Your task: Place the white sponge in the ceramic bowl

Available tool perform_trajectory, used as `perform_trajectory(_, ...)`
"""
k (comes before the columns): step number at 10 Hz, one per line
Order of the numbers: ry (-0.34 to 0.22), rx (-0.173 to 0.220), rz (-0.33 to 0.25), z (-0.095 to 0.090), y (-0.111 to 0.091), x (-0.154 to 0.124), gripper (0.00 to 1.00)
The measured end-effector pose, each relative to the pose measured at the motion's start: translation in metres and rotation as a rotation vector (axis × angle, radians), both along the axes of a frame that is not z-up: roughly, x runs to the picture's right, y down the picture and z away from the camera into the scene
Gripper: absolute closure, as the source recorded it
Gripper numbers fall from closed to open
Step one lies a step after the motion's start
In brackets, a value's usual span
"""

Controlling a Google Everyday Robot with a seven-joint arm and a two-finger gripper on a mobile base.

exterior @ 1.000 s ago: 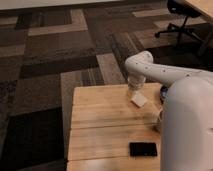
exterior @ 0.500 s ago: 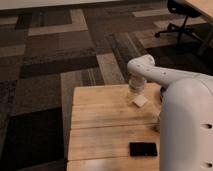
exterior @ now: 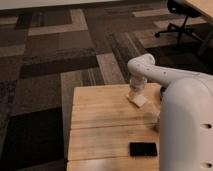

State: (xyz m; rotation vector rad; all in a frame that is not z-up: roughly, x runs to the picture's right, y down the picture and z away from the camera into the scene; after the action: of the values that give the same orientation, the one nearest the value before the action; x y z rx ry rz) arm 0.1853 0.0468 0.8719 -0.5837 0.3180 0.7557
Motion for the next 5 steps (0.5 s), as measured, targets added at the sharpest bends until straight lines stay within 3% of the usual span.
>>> perform_trajectory(5,0.029,0.052,0.003,-0.043,-0.051,0.016,1.0)
